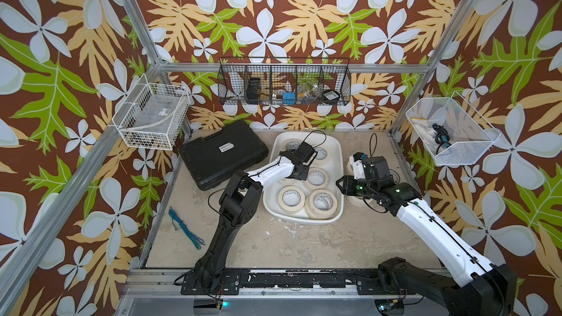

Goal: Take out the art tape in the storage box
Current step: Pick up the art tape from the storage box, then place the art tape at the center of the board.

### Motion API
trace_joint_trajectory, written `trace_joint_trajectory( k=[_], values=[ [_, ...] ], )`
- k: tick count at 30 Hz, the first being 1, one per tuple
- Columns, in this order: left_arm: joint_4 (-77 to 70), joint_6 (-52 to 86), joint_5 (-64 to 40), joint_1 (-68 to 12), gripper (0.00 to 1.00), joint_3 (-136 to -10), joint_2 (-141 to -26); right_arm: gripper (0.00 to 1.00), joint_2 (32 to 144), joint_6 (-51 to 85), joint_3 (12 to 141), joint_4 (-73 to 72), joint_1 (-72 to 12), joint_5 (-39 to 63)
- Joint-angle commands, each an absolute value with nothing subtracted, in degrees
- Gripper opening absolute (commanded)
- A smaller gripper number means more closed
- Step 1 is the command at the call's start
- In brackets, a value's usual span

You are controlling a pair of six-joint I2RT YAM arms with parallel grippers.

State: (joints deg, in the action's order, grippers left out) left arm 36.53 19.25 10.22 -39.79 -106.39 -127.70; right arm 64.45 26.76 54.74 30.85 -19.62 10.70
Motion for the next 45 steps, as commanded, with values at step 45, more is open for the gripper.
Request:
trace_joint_trajectory(
  k=[45],
  values=[
    [27.6,31.7,14.2,-9.7,0.15,-53.5,-86.6,0.41,66.8,24.9,53.2,28.1,-20.6,14.3]
  ],
)
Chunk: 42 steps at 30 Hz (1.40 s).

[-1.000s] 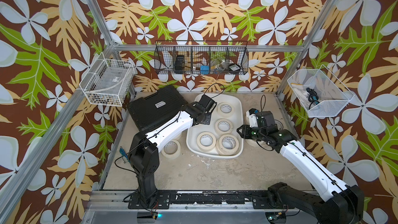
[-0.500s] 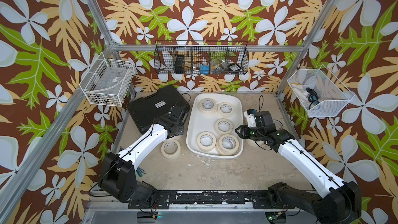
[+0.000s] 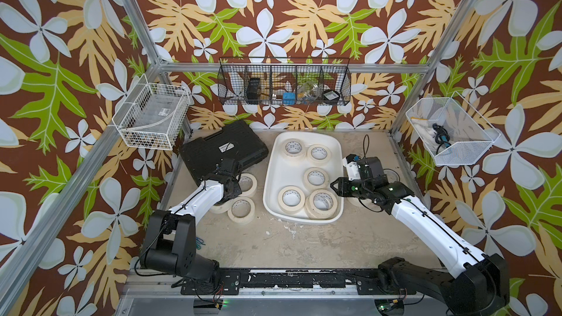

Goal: Take out the art tape in the storage box
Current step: Place the art tape at the center of the board.

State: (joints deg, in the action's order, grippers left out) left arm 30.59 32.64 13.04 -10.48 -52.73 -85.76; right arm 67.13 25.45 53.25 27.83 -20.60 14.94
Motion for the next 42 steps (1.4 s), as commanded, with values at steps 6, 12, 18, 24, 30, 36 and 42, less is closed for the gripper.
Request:
trace_joint_trajectory(
  k=[6,12,18,24,30,36,42],
  values=[
    [27.1,30.6,15.3,-7.6,0.13,-55.3,-89.9,0.41,66.3,24.7,52.4,27.9,-20.6,13.6],
    [27.7,30.7,14.5,-7.5,0.12,-57.3,-91.7,0.41,67.1,24.4,52.7,27.9,-20.6,13.8],
    [28.9,30.6,14.1,-7.5,0.12,-55.9,-88.2,0.41,68.0,24.3,52.8,27.4,-20.6,14.1],
    [31.7,30.3,17.3,-7.5,0.12,-55.8,-86.1,0.41,68.0,24.2,52.7,27.4,-20.6,14.5],
    [32.1,31.0,20.0,-6.5,0.12,-53.3,-86.7,0.41,67.6,24.0,52.7,27.7,-20.6,14.5],
    [31.6,31.4,19.7,-6.1,0.12,-52.6,-87.6,0.41,67.2,23.9,52.7,27.9,-20.7,14.6],
    [28.7,31.6,13.4,-6.4,0.11,-50.9,-87.5,0.41,66.9,24.0,52.9,27.9,-20.7,14.8]
  ],
)
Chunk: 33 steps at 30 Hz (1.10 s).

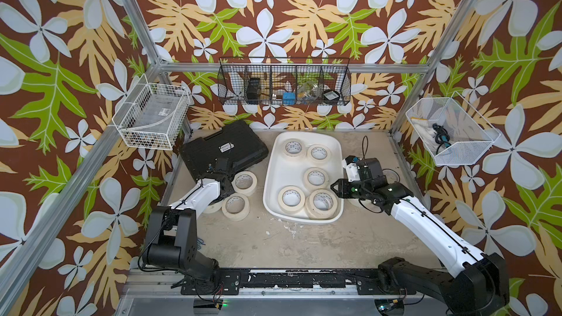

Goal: Take out the art tape in the storage box
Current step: Place the art tape at the center of the board.

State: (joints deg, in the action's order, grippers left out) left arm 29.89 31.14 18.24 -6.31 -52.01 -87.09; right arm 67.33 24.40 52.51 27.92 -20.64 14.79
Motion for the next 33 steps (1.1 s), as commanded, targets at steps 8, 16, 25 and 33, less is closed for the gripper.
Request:
trace_joint_trajectory(
  k=[8,16,25,33],
  values=[
    [29.3,33.2,8.0,-12.0,0.11,-50.5,-84.7,0.41,66.8,24.0,52.6,27.9,-20.7,14.9],
    [32.8,32.3,13.3,-10.4,0.11,-52.7,-82.3,0.41,66.2,24.4,51.9,27.5,-20.7,15.2],
    [27.1,32.2,13.0,-7.4,0.11,-52.9,-88.2,0.41,65.5,24.1,51.6,28.0,-20.7,14.7],
    [24.6,31.7,14.3,-5.5,0.11,-55.2,-93.6,0.41,64.8,24.1,51.0,27.9,-20.7,14.5]
  ],
)
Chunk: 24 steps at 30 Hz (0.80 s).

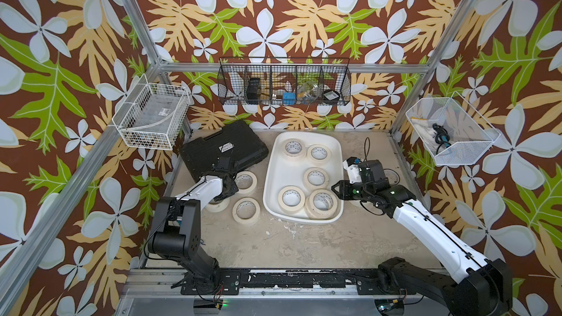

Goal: Take out the art tape in the storage box
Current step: Place the art tape at the center of the board.

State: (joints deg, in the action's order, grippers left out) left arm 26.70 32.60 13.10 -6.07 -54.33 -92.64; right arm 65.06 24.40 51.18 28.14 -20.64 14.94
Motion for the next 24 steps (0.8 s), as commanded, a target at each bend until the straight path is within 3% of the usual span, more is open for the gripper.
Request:
trace_joint_trajectory(
  k=[1,10,21,24],
  values=[
    [24.2,31.6,14.4,-5.4,0.11,-55.4,-94.1,0.41,64.8,24.1,50.9,28.0,-20.7,14.5],
    [23.2,30.1,15.5,-4.2,0.11,-58.8,-98.5,0.41,64.6,24.2,50.9,28.0,-20.7,14.2],
    [24.7,30.2,13.3,-4.1,0.47,-59.4,-96.8,0.41,65.3,25.4,50.9,25.9,-20.8,14.5],
    [25.6,30.5,12.9,-4.1,0.49,-58.9,-95.4,0.41,66.2,25.4,51.6,25.7,-21.1,14.2]
  ],
)
